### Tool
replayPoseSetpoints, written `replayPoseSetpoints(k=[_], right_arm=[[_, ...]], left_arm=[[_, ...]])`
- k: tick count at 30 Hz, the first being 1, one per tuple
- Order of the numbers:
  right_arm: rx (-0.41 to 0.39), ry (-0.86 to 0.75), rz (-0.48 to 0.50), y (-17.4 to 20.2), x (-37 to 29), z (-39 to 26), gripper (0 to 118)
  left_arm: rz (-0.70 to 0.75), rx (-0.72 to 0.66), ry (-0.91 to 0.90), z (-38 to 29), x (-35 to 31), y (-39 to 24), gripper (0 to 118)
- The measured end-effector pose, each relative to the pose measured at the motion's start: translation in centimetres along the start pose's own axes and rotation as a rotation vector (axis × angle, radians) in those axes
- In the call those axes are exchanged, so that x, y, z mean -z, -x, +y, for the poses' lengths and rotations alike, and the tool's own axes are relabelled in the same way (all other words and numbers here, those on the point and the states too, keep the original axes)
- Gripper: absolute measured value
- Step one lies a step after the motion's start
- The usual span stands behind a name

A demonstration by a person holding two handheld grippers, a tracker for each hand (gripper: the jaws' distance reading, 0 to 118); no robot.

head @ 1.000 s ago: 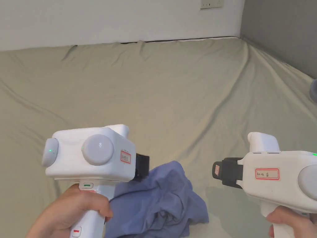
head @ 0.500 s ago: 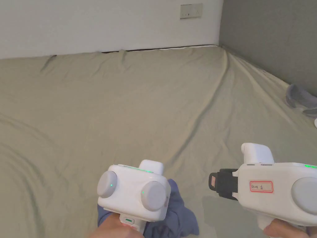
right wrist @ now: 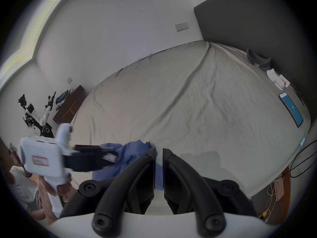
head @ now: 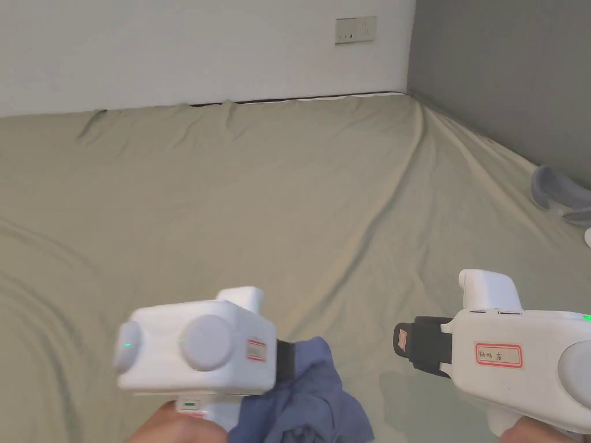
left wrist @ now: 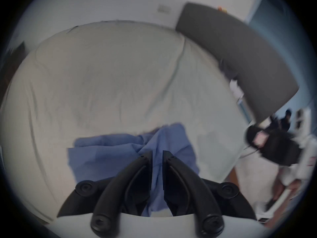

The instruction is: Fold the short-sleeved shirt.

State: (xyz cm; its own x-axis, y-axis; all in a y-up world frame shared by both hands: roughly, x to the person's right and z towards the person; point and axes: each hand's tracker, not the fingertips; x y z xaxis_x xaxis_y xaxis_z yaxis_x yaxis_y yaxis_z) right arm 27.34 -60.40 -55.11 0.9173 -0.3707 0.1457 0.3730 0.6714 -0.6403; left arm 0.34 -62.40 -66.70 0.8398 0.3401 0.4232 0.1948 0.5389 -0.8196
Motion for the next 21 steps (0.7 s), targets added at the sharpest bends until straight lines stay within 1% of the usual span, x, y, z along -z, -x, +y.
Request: replayPoseSetpoints(k=[1, 3, 4, 5, 6, 8, 9, 10, 11, 14, 15, 16, 17, 18, 20, 21], right_arm=[[-0.005, -0.013, 0.007, 0.5, -0.4, 0.3, 11], [-0.018, -0.056, 0.032, 1.0, -0.9, 0.5, 11], [-0.022, -0.074, 0.051, 1.3, -1.1, 0.5, 11], [-0.027, -0.094, 0.074, 1.6, -1.2, 0.4, 11], [-0.029, -0.12, 0.1, 1.9, -1.3, 0.4, 11], [-0.044, -0.152, 0.138, 2.5, -1.5, 0.3, 11], [-0.059, -0.163, 0.158, 2.8, -1.6, 0.3, 11], [-0.065, -0.167, 0.17, 3.1, -1.7, 0.3, 11], [-0.074, -0.163, 0.181, 3.4, -1.7, 0.4, 11], [-0.11, -0.158, 0.193, 4.4, -1.7, 0.8, 11], [-0.127, -0.155, 0.201, 4.7, -1.7, 0.9, 11], [-0.136, -0.153, 0.216, 4.8, -1.7, 1.0, 11], [-0.139, -0.147, 0.232, 4.9, -1.6, 1.1, 11], [-0.14, -0.135, 0.253, 5.1, -1.4, 1.3, 11], [-0.138, -0.133, 0.291, 5.2, -1.2, 1.6, 11], [-0.134, -0.129, 0.316, 5.1, -0.8, 1.8, 11]], left_arm=[[-0.01, -0.01, -0.071, -0.1, -1.9, 0.6, 13], [0.03, -0.034, -0.148, -0.3, -4.6, 1.4, 14], [0.04, -0.054, -0.172, -0.8, -6.3, 1.7, 15], [0.044, -0.068, -0.178, -1.0, -7.3, 2.1, 20], [0.043, -0.089, -0.186, -1.2, -8.1, 2.7, 39], [0.065, -0.123, -0.183, -1.7, -8.9, 3.5, 108], [0.086, -0.137, -0.187, -2.0, -9.0, 3.7, 118], [0.089, -0.147, -0.253, -3.1, -9.3, 3.9, 118], [0.107, -0.145, -0.257, -3.6, -9.3, 4.0, 118], [0.092, -0.128, -0.194, -3.2, -10.7, 4.4, 118], [0.087, -0.12, -0.205, -3.7, -10.9, 4.5, 107], [0.082, -0.086, -0.224, -3.5, -11.6, 4.2, 79], [0.09, -0.047, -0.226, -3.6, -11.9, 4.2, 38], [0.105, -0.054, -0.21, -3.7, -11.9, 4.2, 10], [0.098, -0.096, -0.192, -4.0, -11.5, 4.9, 10], [0.063, -0.121, -0.199, -4.3, -11.5, 5.3, 10]])
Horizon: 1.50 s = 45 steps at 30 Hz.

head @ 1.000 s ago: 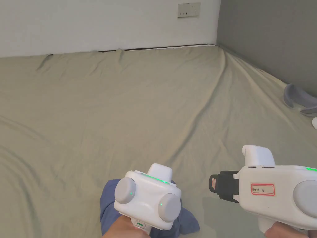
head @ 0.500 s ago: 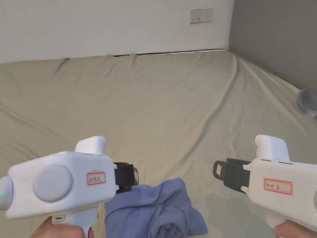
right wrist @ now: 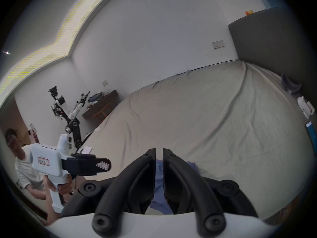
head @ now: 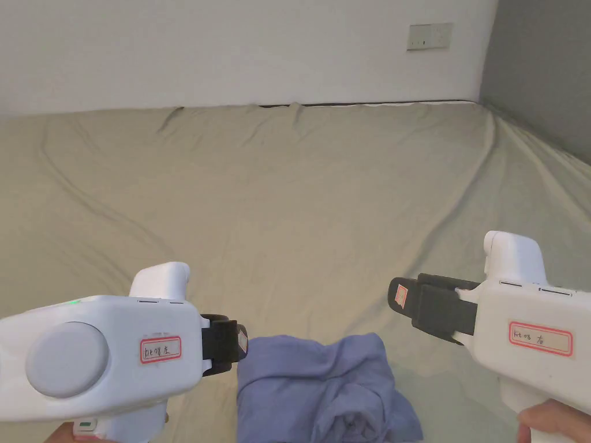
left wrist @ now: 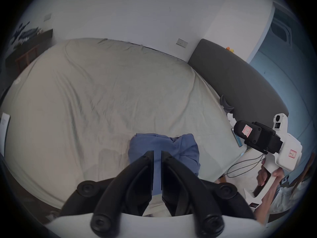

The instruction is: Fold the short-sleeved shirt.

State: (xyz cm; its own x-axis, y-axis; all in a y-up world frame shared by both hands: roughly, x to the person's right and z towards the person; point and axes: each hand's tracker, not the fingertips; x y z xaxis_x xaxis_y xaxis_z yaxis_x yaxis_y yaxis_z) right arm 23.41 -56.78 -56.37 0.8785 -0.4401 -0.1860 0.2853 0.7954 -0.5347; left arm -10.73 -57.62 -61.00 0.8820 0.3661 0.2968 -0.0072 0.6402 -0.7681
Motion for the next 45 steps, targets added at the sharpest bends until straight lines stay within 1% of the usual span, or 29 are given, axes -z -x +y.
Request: replayPoseSetpoints(k=[2, 3, 5, 7, 8, 10, 11, 14, 15, 16, 17, 18, 19, 20, 21, 22, 23, 24, 25, 27, 28, 33, 35, 37, 39, 40, 41, 43, 45], right_arm=[[0.042, 0.02, 0.098, -0.6, 0.8, 0.1, 10], [0.088, 0.03, 0.165, -1.2, 1.4, 0.0, 10], [0.267, 0.078, 0.366, -3.6, 3.7, -1.1, 10], [0.422, 0.154, 0.483, -5.8, 6.7, -3.3, 10], [0.472, 0.18, 0.503, -6.7, 7.9, -4.4, 10], [0.539, 0.307, 0.466, -8.4, 10.5, -6.8, 10], [0.558, 0.369, 0.469, -9.2, 11.7, -7.9, 10], [0.585, 0.539, 0.215, -11.0, 14.8, -11.3, 9], [0.649, 0.496, 0.273, -11.8, 14.7, -12.1, 6], [0.76, 0.398, 0.433, -12.2, 13.9, -12.3, 6], [0.763, 0.39, 0.388, -12.1, 13.4, -12.2, 6], [0.705, 0.414, 0.346, -11.8, 13.5, -12.1, 6], [0.667, 0.419, 0.354, -11.8, 13.6, -12.0, 6], [0.657, 0.423, 0.353, -11.3, 13.1, -11.8, 6], [0.648, 0.431, 0.34, -11.1, 13.1, -11.5, 6], [0.637, 0.438, 0.335, -10.9, 13.2, -11.2, 6], [0.615, 0.448, 0.327, -10.7, 13.3, -11.0, 6], [0.596, 0.455, 0.32, -10.8, 13.3, -10.7, 6], [0.576, 0.459, 0.313, -10.7, 13.3, -10.5, 6], [0.55, 0.467, 0.305, -10.5, 13.4, -10.2, 6], [0.543, 0.468, 0.304, -10.2, 13.3, -10.2, 6], [0.539, 0.473, 0.305, -10.4, 13.4, -10.1, 6], [0.536, 0.474, 0.309, -10.4, 13.6, -10.1, 6], [0.539, 0.475, 0.313, -10.6, 13.5, -10.1, 6], [0.534, 0.475, 0.318, -10.6, 13.7, -10.1, 6], [0.534, 0.475, 0.32, -10.7, 13.6, -10.2, 6], [0.535, 0.472, 0.324, -10.7, 13.6, -10.2, 6], [0.537, 0.471, 0.326, -10.7, 13.7, -10.3, 6], [0.541, 0.466, 0.333, -10.8, 13.6, -10.4, 6]], left_arm=[[-0.004, -0.036, 0.008, -0.3, -0.2, 0.6, 10], [-0.002, -0.034, 0.007, -0.8, -0.5, 0.4, 10], [0.023, -0.034, -0.002, -1.0, -0.8, 0.5, 10], [0.029, -0.042, -0.001, -1.0, -0.8, 1.3, 10], [0.028, -0.055, 0.003, -1.0, -0.8, 1.6, 10], [0.008, -0.065, 0.001, -1.1, -0.7, 2.4, 10], [0.0, -0.067, 0.005, -1.1, -0.4, 2.8, 10], [0.007, -0.095, 0.025, -0.8, 0.7, 3.9, 10], [0.006, -0.11, 0.033, -1.1, 1.0, 3.3, 10], [0.0, -0.124, 0.044, -1.2, 1.4, 3.5, 10], [-0.03, -0.152, 0.058, -1.3, 1.9, 3.8, 10], [-0.082, -0.188, 0.063, -1.3, 2.3, 4.4, 10], [-0.15, -0.235, 0.062, -1.4, 2.7, 5.1, 11], [-0.205, -0.289, 0.065, -1.4, 3.3, 5.8, 18], [-0.24, -0.334, 0.077, -1.5, 4.0, 6.2, 47], [-0.246, -0.363, 0.094, -1.5, 4.7, 6.6, 87], [-0.224, -0.368, 0.131, -1.6, 5.5, 6.6, 118], [-0.202, -0.37, 0.165, -1.7, 6.4, 6.6, 118], [-0.189, -0.374, 0.123, -2.4, 7.1, 6.8, 118], [-0.195, -0.39, 0.182, -2.8, 8.6, 6.9, 118], [-0.206, -0.398, 0.221, -2.8, 9.4, 7.0, 118], [-0.307, -0.419, 0.269, -2.4, 12.5, 6.4, 118], [-0.315, -0.369, 0.306, -2.2, 13.6, 6.0, 118], [-0.23, -0.293, 0.351, -2.3, 15.0, 5.3, 118], [-0.224, -0.255, 0.353, -3.0, 16.4, 5.3, 118], [-0.249, -0.216, 0.296, -3.1, 15.9, 5.1, 118], [-0.226, -0.16, 0.294, -3.0, 15.9, 4.7, 118], [-0.173, -0.096, 0.325, -3.3, 15.7, 3.1, 118], [-0.189, -0.086, 0.379, -2.5, 15.6, 3.0, 118]])
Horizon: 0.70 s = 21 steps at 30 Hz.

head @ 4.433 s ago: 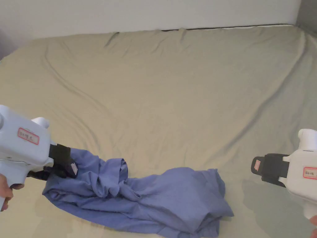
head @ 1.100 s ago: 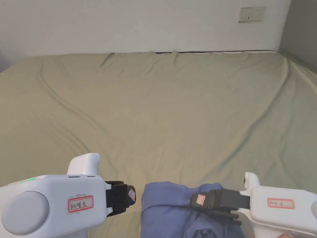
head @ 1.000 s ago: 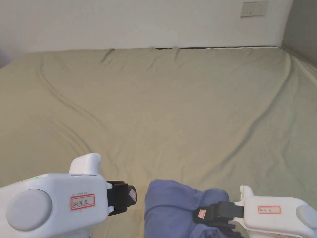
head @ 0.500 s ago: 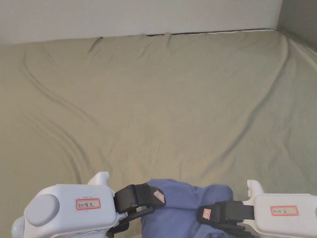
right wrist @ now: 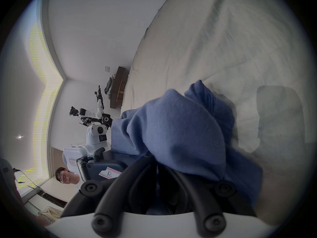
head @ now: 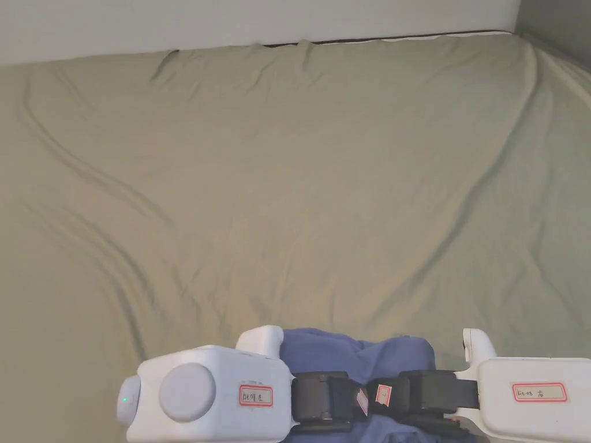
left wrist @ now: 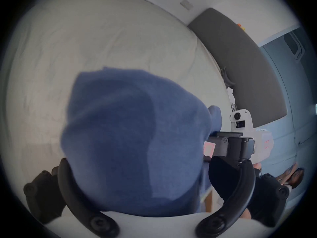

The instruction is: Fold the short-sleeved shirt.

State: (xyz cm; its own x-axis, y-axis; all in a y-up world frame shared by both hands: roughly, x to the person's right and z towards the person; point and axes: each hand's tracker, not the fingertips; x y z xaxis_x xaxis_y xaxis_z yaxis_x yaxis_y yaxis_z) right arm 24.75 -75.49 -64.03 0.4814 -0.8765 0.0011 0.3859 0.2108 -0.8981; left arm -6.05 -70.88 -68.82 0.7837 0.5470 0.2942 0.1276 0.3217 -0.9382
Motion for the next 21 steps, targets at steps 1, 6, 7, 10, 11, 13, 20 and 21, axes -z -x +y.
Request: replayPoseSetpoints(k=[1, 6, 7, 10, 11, 13, 20, 21], right_arm=[[0.002, 0.0, 0.001, 0.0, 0.0, 0.0, 6], [-0.001, -0.005, -0.002, 0.5, -0.8, 0.1, 6], [-0.01, -0.011, -0.018, 0.9, -1.3, 0.2, 6], [-0.117, -0.046, -0.152, 2.5, -3.0, 0.2, 6], [-0.128, -0.06, -0.166, 2.9, -3.7, 0.2, 6], [-0.129, -0.101, -0.168, 3.4, -5.3, 0.1, 6], [-0.169, -0.187, -0.3, 5.2, -6.3, 0.7, 6], [-0.165, -0.194, -0.29, 5.4, -6.0, 0.8, 6]], left_arm=[[-0.036, -0.071, 0.076, 0.6, -0.2, 0.1, 118], [-0.176, -0.157, 0.052, 2.1, -2.3, 1.5, 49], [-0.172, -0.174, 0.069, 2.0, -2.5, 1.4, 48], [-0.135, -0.113, 0.07, 1.7, -2.6, 0.7, 47], [-0.142, -0.131, 0.074, 1.9, -2.9, 1.1, 47], [-0.162, -0.164, 0.077, 2.3, -4.6, 2.4, 47], [0.113, -0.204, 0.091, 3.2, -13.6, 5.9, 46], [0.148, -0.218, 0.098, 3.3, -15.2, 6.9, 46]])
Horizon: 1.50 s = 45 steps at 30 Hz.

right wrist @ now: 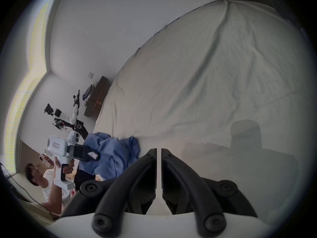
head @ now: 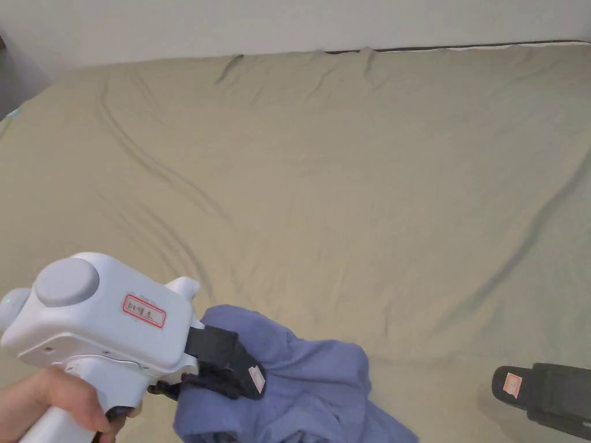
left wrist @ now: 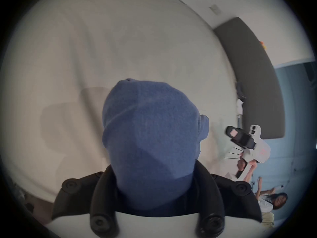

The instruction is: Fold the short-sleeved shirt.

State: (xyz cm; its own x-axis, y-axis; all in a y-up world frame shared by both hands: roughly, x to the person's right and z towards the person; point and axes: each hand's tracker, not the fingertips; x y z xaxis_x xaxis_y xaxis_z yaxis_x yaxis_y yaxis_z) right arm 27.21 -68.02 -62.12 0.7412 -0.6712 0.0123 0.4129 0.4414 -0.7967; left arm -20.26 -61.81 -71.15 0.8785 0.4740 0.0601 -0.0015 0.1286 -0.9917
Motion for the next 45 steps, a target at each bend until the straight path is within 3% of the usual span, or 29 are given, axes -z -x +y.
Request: replayPoseSetpoints(k=[2, 5, 7, 11, 13, 16, 17, 18, 19, 21, 25, 27, 29, 33, 35, 37, 39, 41, 45], right_arm=[[0.014, -0.029, 0.087, 0.6, 1.1, 0.1, 6], [-0.023, 0.015, 0.108, 2.3, 3.0, 0.0, 6], [-0.074, 0.059, 0.066, 3.4, 4.2, -0.2, 6], [-0.088, 0.081, 0.003, 4.7, 5.1, -0.5, 6], [-0.082, 0.076, -0.001, 5.0, 5.2, -0.5, 6], [-0.079, 0.069, 0.001, 5.6, 5.2, -0.2, 6], [-0.086, 0.071, -0.001, 6.0, 5.1, -0.1, 6], [-0.1, 0.066, 0.0, 6.3, 5.0, -0.1, 6], [-0.11, 0.058, 0.007, 6.5, 4.9, 0.0, 6], [-0.115, 0.041, 0.035, 6.8, 4.4, 0.1, 6], [-0.141, -0.018, 0.02, 8.1, 3.4, 0.6, 6], [-0.175, -0.092, -0.018, 9.4, 2.5, 0.9, 6], [-0.202, -0.172, -0.025, 11.0, 0.9, 1.3, 6], [-0.286, -0.352, -0.021, 14.6, -3.4, 2.3, 6], [-0.318, -0.457, -0.011, 15.8, -5.9, 3.1, 6], [-0.362, -0.543, -0.01, 17.4, -8.5, 3.3, 6], [-0.424, -0.619, -0.06, 19.3, -10.7, 3.2, 6], [-0.47, -0.706, -0.131, 21.0, -12.6, 2.9, 6], [-0.497, -0.828, -0.281, 23.7, -14.8, 2.2, 6]], left_arm=[[0.07, 0.027, -0.027, -0.1, -3.1, 1.9, 46], [0.189, -0.01, -0.062, 0.4, -7.0, 6.9, 46], [0.254, -0.084, -0.084, 0.7, -9.6, 11.3, 46], [0.386, -0.211, -0.096, 0.6, -11.2, 17.5, 46], [0.38, -0.235, -0.084, 1.3, -10.6, 20.9, 46], [0.334, -0.232, -0.095, 0.9, -9.9, 21.0, 48], [0.342, -0.237, -0.099, 0.9, -10.3, 21.5, 55], [0.339, -0.239, -0.097, 0.9, -11.0, 21.4, 79], [0.356, -0.238, -0.097, 0.7, -11.8, 21.0, 93], [0.401, -0.196, -0.146, -0.7, -14.9, 19.1, 108], [0.512, -0.189, -0.477, -2.8, -20.9, 13.1, 109], [0.498, -0.167, -0.615, -3.2, -22.6, 9.1, 109], [0.392, -0.073, -0.757, -3.8, -23.0, 5.1, 109], [0.047, 0.075, -0.876, -4.0, -22.6, -1.3, 108], [-0.156, 0.125, -0.853, -4.2, -22.5, -4.4, 100], [-0.295, 0.237, -0.853, -5.2, -22.6, -7.8, 65], [-0.281, 0.367, -0.88, -6.4, -22.9, -11.1, 28], [-0.252, 0.495, -0.933, -8.0, -23.0, -14.2, 27], [-0.107, 0.499, -1.028, -9.6, -21.7, -18.0, 27]])
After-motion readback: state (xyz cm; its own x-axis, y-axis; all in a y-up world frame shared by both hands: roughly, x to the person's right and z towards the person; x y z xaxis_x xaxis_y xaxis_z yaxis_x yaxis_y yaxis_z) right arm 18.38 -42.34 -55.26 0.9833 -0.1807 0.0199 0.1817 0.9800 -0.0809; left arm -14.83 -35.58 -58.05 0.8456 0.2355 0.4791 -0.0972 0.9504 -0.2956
